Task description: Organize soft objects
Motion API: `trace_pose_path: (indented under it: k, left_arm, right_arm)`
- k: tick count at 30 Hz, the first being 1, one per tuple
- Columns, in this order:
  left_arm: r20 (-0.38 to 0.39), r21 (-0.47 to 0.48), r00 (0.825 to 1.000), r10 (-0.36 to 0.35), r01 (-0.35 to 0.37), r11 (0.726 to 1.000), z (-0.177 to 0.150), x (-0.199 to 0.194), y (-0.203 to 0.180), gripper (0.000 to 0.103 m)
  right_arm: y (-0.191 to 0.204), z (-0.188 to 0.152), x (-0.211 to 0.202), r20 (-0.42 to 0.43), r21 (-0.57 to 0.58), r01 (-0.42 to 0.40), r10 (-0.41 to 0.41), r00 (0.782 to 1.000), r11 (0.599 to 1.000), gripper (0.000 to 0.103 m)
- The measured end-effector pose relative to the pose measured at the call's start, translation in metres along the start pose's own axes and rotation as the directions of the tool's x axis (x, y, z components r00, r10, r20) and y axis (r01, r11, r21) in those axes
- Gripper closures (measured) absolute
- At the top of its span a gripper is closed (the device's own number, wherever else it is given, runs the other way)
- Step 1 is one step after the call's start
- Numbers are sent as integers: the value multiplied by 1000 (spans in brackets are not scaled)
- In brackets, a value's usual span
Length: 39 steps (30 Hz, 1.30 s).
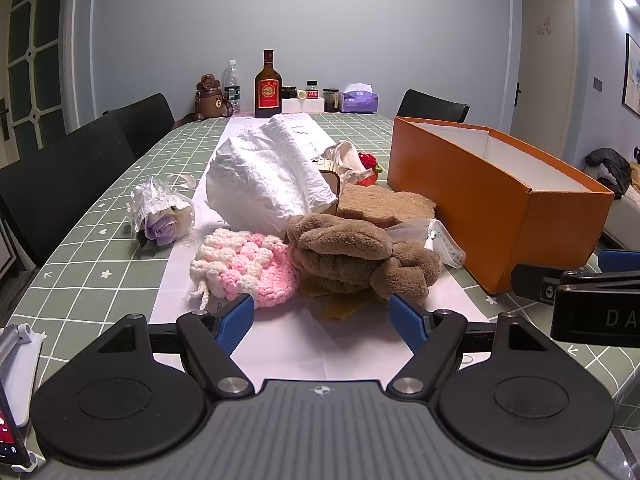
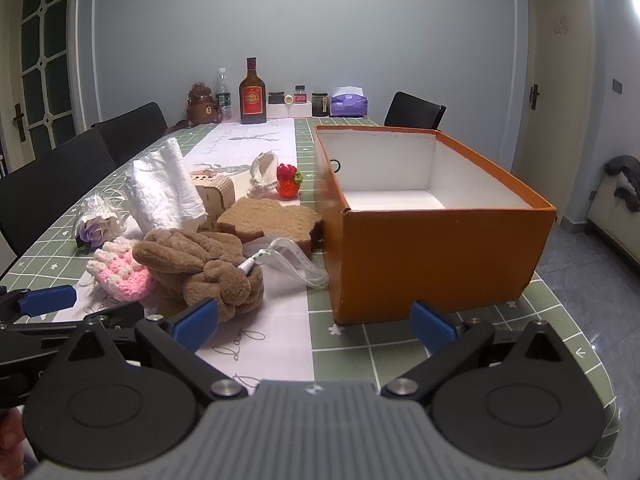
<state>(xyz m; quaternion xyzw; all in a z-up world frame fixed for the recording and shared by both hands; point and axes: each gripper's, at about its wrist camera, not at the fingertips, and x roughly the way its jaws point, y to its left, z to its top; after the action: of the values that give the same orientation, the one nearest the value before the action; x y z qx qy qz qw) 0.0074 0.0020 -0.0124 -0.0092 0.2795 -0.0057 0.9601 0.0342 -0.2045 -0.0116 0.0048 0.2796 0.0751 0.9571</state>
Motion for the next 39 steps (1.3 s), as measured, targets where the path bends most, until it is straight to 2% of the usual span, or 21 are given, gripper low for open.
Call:
trace_pose_path:
  k: [39]
  left_arm:
    - [10,0,1000,-14,14,1000,2,-2,-2,13]
  right_arm:
    - [4,3,-2,6,-18,-11,11,1000,1000,3]
